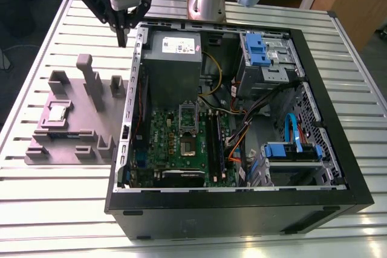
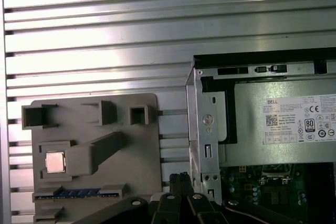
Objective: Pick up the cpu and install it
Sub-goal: 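Reach for the cpu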
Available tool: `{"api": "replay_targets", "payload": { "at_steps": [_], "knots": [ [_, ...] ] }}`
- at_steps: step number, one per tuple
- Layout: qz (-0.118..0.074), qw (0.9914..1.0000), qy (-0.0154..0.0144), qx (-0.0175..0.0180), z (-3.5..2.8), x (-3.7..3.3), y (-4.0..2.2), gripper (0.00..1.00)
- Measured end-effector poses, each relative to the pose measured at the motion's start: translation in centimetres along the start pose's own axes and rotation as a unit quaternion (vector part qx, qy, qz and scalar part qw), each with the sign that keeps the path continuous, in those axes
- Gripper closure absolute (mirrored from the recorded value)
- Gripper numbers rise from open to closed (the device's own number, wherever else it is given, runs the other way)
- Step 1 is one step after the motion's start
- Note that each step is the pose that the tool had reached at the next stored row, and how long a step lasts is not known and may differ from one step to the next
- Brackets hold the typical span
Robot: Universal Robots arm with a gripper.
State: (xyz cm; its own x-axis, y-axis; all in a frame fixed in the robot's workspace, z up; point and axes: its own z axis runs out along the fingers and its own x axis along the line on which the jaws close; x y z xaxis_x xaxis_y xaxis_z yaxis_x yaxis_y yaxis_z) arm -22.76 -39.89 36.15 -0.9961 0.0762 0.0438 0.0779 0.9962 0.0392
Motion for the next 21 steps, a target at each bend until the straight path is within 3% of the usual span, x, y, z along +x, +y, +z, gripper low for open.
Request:
{"api": "replay_targets", "payload": {
  "at_steps": [21],
  "knots": [
    [0.0,0.99999,0.0036,0.0004,0.28,0.63,-0.06,0.9]
  ]
}}
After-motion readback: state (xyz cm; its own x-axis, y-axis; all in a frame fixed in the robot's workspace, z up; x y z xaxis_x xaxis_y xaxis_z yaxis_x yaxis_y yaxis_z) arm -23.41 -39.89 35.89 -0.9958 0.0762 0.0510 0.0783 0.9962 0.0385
